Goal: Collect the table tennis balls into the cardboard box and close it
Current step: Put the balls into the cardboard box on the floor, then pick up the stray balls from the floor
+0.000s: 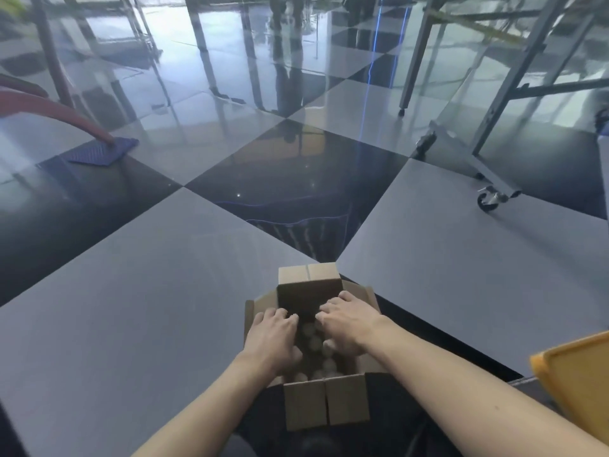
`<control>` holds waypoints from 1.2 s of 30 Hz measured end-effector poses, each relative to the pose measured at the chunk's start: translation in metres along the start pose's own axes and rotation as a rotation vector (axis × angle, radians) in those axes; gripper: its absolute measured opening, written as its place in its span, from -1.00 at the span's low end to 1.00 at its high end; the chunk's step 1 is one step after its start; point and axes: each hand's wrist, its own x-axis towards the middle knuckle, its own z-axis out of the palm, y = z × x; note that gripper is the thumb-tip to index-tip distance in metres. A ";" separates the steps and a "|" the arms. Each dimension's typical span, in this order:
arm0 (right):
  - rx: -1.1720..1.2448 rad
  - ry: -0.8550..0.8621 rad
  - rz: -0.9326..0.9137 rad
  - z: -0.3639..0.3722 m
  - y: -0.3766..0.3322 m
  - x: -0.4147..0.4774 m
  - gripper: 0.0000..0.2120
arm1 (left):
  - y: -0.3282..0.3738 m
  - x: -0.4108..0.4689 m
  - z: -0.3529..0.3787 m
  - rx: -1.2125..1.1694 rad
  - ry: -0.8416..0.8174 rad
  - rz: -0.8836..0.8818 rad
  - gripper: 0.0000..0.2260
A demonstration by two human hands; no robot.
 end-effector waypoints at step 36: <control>0.169 0.381 0.028 -0.609 -0.149 -0.169 -0.27 | -0.171 -0.329 -0.570 0.037 0.355 -0.308 -0.26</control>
